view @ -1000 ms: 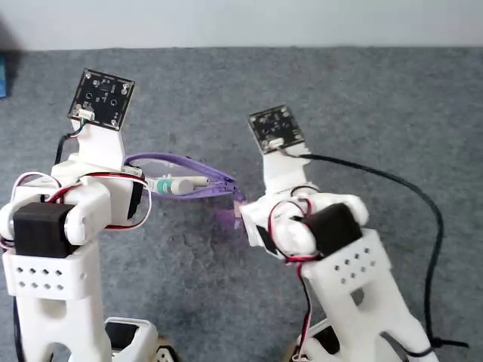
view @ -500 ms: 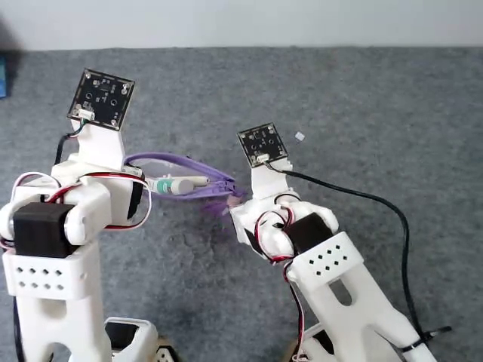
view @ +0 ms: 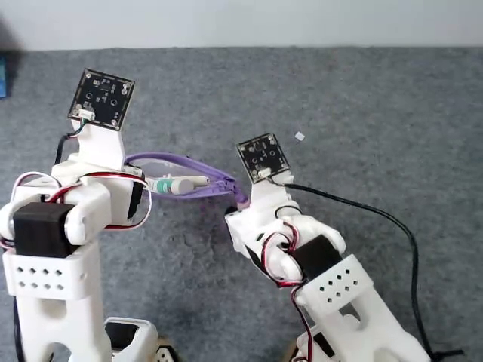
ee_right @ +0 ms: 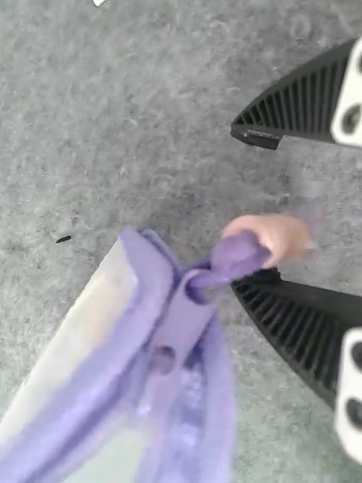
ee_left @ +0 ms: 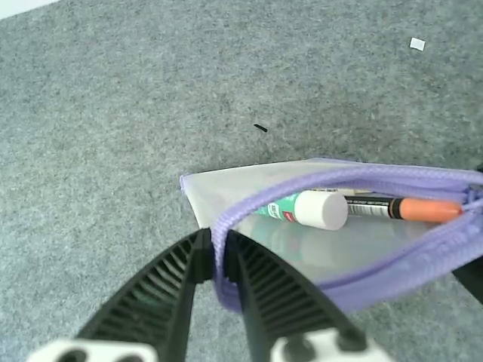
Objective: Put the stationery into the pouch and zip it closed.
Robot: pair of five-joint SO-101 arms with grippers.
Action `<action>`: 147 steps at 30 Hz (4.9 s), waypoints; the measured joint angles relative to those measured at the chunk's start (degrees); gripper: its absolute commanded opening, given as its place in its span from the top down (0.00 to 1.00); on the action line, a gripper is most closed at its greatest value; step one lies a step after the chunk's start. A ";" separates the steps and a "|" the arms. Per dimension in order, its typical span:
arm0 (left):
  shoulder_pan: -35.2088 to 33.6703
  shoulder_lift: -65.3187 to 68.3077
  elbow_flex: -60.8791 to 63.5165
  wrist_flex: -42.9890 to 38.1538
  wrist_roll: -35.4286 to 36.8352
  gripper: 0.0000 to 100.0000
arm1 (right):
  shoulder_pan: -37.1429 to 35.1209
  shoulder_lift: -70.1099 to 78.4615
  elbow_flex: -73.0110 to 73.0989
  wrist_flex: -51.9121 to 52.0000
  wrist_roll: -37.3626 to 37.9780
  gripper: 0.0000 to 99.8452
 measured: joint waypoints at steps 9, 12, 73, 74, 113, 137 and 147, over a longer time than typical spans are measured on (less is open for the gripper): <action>0.00 0.18 0.00 -0.26 0.00 0.99 | 0.00 -0.26 0.35 0.00 0.00 0.93; 0.00 0.18 0.00 -0.26 0.00 0.99 | 0.00 -0.26 0.35 -0.53 0.00 0.98; 0.00 0.18 0.00 -0.26 0.00 0.99 | 3.96 -15.65 8.35 -4.57 14.07 0.93; 0.00 0.18 0.00 -0.26 0.00 0.99 | 3.96 -14.42 8.35 -5.36 13.54 0.90; 0.00 0.18 0.00 -0.26 0.00 0.99 | 2.20 -16.88 11.96 -5.27 7.56 0.80; 0.00 0.18 0.00 -0.26 0.00 0.99 | 0.09 -12.13 11.96 -11.96 8.53 0.99; 0.00 0.18 0.00 -0.26 0.00 0.99 | 0.09 -12.13 11.96 -11.96 8.53 0.99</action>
